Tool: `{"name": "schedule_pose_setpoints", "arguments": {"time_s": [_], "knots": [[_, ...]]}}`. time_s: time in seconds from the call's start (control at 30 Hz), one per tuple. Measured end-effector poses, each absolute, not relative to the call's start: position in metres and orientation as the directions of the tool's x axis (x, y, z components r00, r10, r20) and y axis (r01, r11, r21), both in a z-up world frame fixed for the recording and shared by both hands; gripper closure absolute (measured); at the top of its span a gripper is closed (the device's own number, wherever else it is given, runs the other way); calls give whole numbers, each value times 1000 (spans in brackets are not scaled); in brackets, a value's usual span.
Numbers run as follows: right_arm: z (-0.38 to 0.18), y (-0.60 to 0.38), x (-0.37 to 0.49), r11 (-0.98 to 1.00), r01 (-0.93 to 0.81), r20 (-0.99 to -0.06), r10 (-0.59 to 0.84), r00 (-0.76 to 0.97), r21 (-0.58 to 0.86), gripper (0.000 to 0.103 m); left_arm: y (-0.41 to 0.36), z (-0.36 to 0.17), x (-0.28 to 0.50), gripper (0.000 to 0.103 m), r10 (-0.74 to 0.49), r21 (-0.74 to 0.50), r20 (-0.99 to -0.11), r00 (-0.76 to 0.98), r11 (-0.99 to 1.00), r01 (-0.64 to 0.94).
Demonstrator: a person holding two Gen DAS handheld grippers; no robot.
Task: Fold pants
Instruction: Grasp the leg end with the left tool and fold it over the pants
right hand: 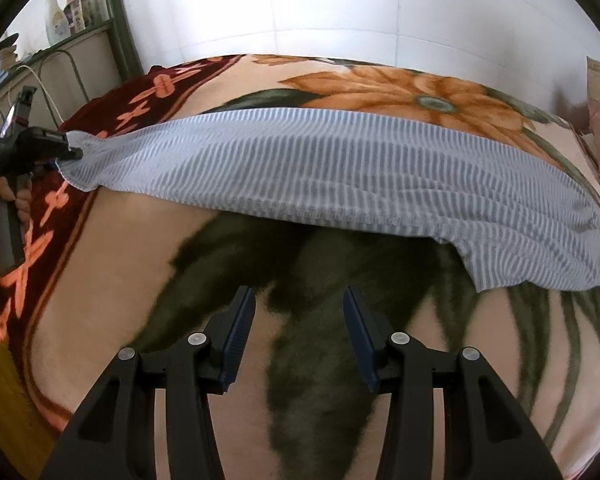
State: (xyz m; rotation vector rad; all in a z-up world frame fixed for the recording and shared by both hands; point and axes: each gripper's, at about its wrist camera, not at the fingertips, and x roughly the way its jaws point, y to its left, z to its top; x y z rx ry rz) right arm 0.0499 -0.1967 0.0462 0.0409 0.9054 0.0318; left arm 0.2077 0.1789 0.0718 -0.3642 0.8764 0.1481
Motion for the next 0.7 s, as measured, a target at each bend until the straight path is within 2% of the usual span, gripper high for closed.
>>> {"name": "schedule_pose_setpoints", "arguments": {"time_s": [0.2, 0.47, 0.7], "knots": [[61, -208, 51, 999, -18, -776, 39, 630, 35, 56, 154, 109, 195, 89, -69, -245, -728, 682, 955, -165], [79, -247, 52, 994, 32, -760, 56, 647, 101, 56, 87, 159, 186, 89, -166, -231, -665, 728, 973, 12], [79, -284, 61, 976, 96, -758, 88, 646, 195, 56, 13, 172, 183, 89, -247, -214, -653, 716, 967, 138]]}}
